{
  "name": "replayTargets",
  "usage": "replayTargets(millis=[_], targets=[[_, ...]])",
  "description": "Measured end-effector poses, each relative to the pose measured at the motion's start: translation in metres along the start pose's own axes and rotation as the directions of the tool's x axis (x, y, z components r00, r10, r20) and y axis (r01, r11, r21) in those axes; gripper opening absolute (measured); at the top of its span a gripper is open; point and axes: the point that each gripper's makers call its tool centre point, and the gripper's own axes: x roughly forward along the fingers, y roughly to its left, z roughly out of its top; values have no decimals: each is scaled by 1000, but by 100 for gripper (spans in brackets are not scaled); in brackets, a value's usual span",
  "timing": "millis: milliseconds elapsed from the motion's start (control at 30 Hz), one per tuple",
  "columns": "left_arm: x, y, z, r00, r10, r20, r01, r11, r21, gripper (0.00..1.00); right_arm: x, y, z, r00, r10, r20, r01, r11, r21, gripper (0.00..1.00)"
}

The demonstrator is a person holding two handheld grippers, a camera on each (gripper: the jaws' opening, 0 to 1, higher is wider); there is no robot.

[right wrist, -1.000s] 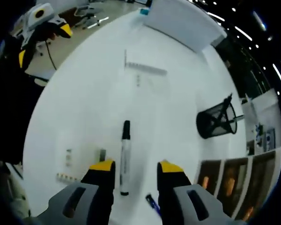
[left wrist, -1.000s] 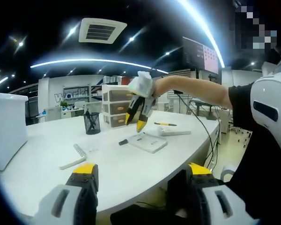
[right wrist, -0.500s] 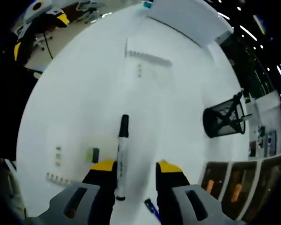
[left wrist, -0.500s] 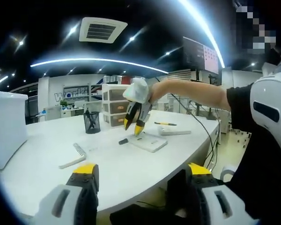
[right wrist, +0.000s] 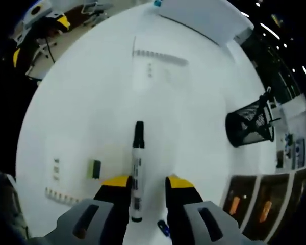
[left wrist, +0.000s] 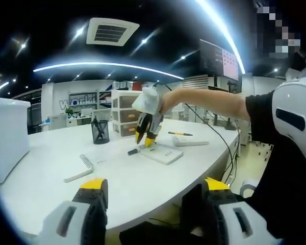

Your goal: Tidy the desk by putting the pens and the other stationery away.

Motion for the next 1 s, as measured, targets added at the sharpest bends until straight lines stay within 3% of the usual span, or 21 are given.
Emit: replayTargets(millis=[433, 467, 700, 1000], targets=[[2, 0, -1, 1000, -5, 3, 5, 1000, -2, 74, 1, 14, 1, 994, 111, 14, -112, 993, 34, 9], [2, 0, -1, 1000, -7, 3, 7, 1000, -2, 74, 1, 12, 2, 994, 110, 20, -111, 994, 6, 9], [4, -4, 0, 1000, -21, 9, 21, 1000, -5, 73, 0, 12, 1, 992, 117, 44, -120, 991, 55, 8], [1, -4, 7, 999, -19, 30, 20, 1000, -12, 74, -2, 9, -4, 996, 56, 70, -62, 994, 87, 8]])
